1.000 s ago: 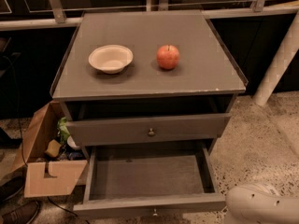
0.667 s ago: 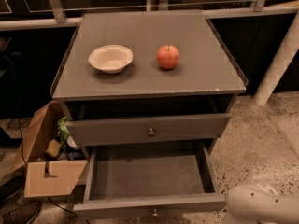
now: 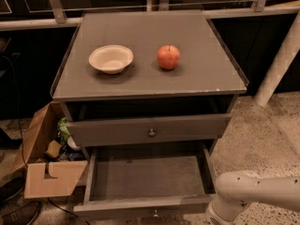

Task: Close middle drawer

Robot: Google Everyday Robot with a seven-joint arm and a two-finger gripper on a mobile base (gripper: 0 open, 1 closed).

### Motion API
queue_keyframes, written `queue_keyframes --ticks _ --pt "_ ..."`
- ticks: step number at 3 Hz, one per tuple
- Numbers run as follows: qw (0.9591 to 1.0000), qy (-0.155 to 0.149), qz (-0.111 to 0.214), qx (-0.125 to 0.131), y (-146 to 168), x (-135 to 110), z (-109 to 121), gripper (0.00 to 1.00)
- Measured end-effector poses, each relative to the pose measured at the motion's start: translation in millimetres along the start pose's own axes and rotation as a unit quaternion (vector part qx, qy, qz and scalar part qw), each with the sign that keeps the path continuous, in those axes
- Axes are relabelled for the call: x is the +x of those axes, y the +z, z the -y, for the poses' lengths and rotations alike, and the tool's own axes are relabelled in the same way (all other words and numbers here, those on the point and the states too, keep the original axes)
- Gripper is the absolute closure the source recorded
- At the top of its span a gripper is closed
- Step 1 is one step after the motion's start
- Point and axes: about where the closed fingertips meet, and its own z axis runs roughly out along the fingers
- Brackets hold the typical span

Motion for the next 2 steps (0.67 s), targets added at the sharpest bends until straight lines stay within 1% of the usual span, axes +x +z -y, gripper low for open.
queue_keyframes --ticks 1,2 --pt "1.0 0.0 0.0 0.0 0 0 0 1.0" --pt "0.9995 0.029 0.011 0.008 14 -12 14 1.0"
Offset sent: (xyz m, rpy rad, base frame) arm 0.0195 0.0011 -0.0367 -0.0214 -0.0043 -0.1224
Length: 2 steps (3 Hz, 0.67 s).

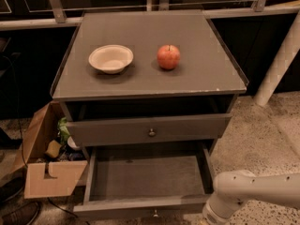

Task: Close middle drawer

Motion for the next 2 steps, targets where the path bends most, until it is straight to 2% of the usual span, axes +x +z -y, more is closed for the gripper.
queue_keyframes --ticks 1,2 --pt "0.9993 0.007 0.028 0.024 -7 -33 19 1.0" --pt "0.9983 0.009 0.043 0.039 -16 -50 28 1.0"
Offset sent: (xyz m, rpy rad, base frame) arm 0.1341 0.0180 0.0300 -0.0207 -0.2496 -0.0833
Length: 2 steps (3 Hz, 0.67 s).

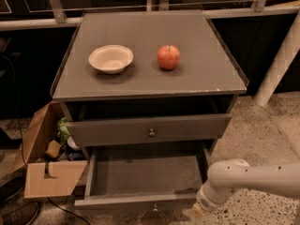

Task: Close middle drawer

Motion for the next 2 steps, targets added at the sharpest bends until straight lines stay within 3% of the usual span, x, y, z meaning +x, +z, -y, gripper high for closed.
queue_keyframes --ticks 1,2 --pt "0.9997 0.004 0.017 0.017 -4.6 -24.8 13.4 1.0" --pt "0.9998 0.002 0.014 0.015 -2.0 -24.3 11.7 1.0"
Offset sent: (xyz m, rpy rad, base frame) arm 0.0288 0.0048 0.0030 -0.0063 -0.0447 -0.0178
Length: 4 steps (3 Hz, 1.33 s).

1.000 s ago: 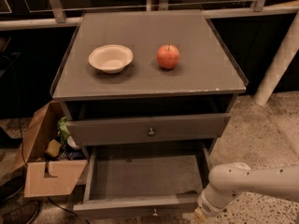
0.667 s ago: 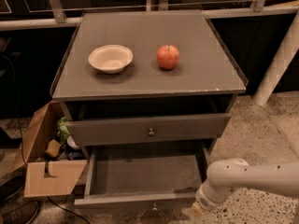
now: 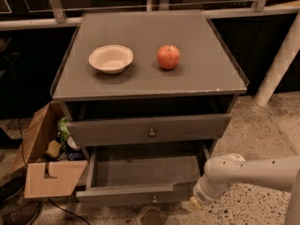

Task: Close middle drawer

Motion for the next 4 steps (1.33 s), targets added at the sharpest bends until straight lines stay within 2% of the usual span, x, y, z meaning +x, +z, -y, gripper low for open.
queue_keyframes --ticks 1,2,3,4 --pt "1.0 0.005 0.006 0.005 14 -21 4 1.0" --pt "1.0 0.005 0.006 0.005 14 -21 3 1.0" --pt "0.9994 0.011 0.025 0.024 3 -43 18 1.0" --pt "0.9972 0.02 0.051 0.051 -12 -83 46 1.0"
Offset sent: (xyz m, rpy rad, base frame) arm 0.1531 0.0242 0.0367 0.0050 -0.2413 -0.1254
